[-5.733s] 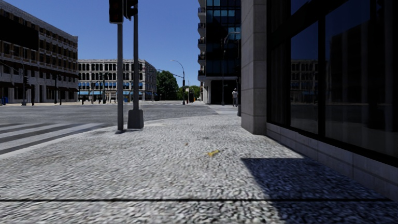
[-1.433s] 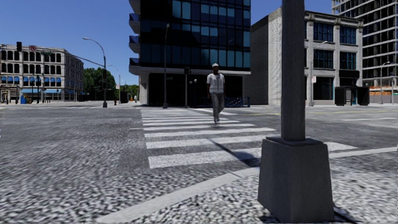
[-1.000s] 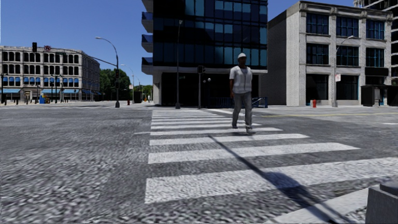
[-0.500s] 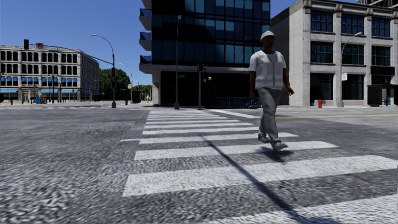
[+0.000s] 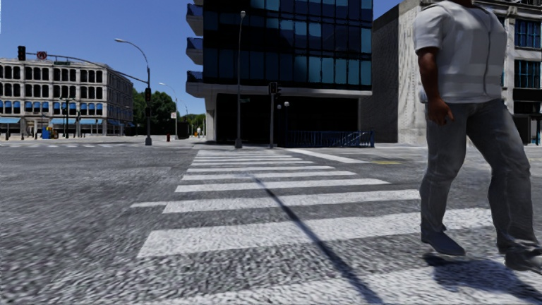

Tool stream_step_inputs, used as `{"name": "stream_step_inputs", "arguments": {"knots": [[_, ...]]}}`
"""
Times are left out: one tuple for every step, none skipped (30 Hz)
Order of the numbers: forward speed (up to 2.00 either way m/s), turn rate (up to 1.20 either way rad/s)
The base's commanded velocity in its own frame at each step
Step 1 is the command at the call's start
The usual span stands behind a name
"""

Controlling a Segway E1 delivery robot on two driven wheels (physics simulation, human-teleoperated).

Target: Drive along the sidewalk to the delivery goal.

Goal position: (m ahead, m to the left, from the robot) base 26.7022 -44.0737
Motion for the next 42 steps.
{"name": "stream_step_inputs", "arguments": {"knots": [[1.94,0.00],[1.94,0.00],[1.94,0.00],[1.94,0.00],[1.94,0.00],[1.94,0.00],[1.94,0.00],[1.94,0.00],[1.94,0.00],[1.94,0.00],[1.94,0.00],[1.94,0.00],[1.94,0.00],[1.94,0.00],[1.94,0.00],[1.94,0.00],[1.94,0.00],[1.94,0.00],[1.94,0.00],[1.94,0.00],[1.94,0.00],[1.94,0.00],[1.94,0.00],[1.94,0.00],[1.94,0.00],[1.94,0.00],[1.94,0.00],[1.94,0.00],[1.94,0.00],[1.94,0.00],[1.94,0.00],[1.94,0.00],[1.94,0.00],[1.94,0.00],[1.94,0.00],[1.94,0.00],[1.94,0.00],[1.94,0.00],[1.94,0.00],[1.94,0.00],[1.94,0.00],[1.94,0.00]]}}
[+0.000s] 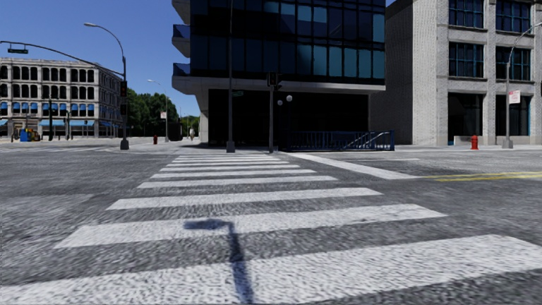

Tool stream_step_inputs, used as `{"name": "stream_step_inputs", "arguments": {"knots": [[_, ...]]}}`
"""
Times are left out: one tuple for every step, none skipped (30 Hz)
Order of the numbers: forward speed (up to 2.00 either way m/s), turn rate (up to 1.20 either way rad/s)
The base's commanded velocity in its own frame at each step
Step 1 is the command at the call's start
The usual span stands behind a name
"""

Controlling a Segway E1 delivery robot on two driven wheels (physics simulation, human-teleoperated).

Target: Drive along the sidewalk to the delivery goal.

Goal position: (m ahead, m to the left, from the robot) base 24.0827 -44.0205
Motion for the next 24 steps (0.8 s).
{"name": "stream_step_inputs", "arguments": {"knots": [[1.94,0.00],[1.94,0.00],[1.94,0.00],[1.94,0.00],[1.94,0.00],[1.94,0.00],[1.94,0.00],[1.94,0.00],[1.94,0.00],[1.94,0.00],[1.94,0.00],[1.94,0.00],[1.94,0.00],[1.94,0.00],[1.94,0.00],[1.94,0.00],[1.94,0.00],[1.94,0.00],[1.94,0.00],[1.94,0.00],[1.94,0.00],[1.94,0.00],[1.94,0.00],[1.94,0.00]]}}
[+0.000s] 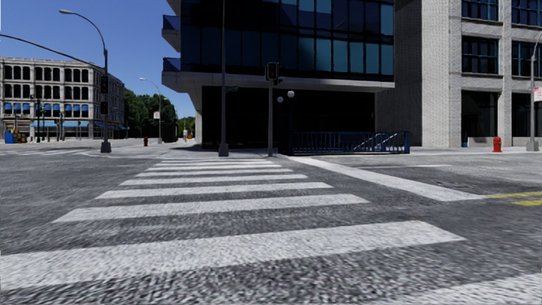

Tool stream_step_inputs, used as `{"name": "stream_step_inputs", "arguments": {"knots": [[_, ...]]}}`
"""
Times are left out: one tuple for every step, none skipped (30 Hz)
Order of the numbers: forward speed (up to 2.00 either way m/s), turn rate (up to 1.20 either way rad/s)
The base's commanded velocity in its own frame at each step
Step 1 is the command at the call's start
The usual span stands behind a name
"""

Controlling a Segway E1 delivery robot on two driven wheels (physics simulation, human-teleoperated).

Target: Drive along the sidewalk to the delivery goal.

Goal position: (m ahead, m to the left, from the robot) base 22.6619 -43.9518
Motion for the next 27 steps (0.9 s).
{"name": "stream_step_inputs", "arguments": {"knots": [[1.94,0.00],[1.94,0.00],[1.94,0.00],[1.94,0.00],[1.94,0.00],[1.94,0.00],[1.94,0.00],[1.94,0.00],[1.94,0.00],[1.94,0.00],[1.94,0.00],[1.94,0.00],[1.94,0.00],[1.94,0.00],[1.94,0.00],[1.94,0.00],[1.94,0.00],[1.94,0.00],[1.94,0.00],[1.94,0.00],[1.95,0.00],[1.95,0.00],[1.95,0.00],[1.95,0.01],[1.95,0.05],[1.95,0.05],[1.95,0.06]]}}
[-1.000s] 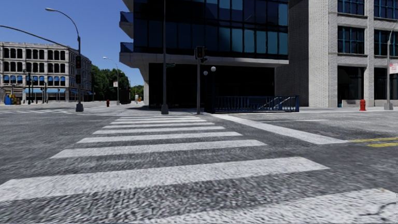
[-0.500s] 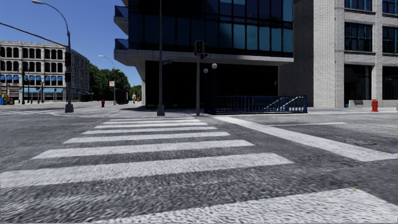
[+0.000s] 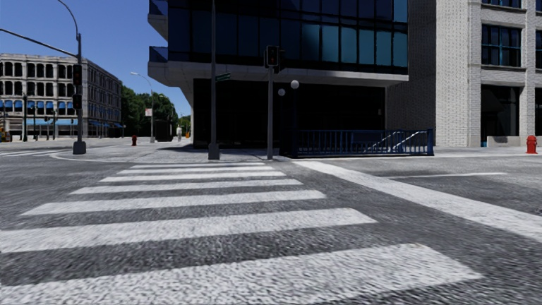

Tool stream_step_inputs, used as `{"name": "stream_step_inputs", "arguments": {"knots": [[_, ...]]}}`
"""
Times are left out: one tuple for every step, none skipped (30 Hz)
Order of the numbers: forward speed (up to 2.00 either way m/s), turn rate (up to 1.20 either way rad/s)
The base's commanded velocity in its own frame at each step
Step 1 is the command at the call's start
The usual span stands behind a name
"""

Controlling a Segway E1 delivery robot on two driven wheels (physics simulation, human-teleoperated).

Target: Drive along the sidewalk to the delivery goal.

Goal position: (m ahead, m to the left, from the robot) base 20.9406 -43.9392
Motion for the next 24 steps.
{"name": "stream_step_inputs", "arguments": {"knots": [[1.95,0.10],[1.95,0.14],[1.95,0.15],[1.95,0.16],[1.95,0.16],[1.95,0.16],[1.95,0.16],[1.95,0.16],[1.95,0.16],[1.95,0.16],[1.95,0.16],[1.95,0.16],[1.95,0.16],[1.95,0.16],[1.95,0.16],[1.95,0.17],[1.95,0.18],[1.95,0.19],[1.95,0.20],[1.95,0.20],[1.95,0.22],[1.95,0.27],[1.95,0.31],[1.95,0.32]]}}
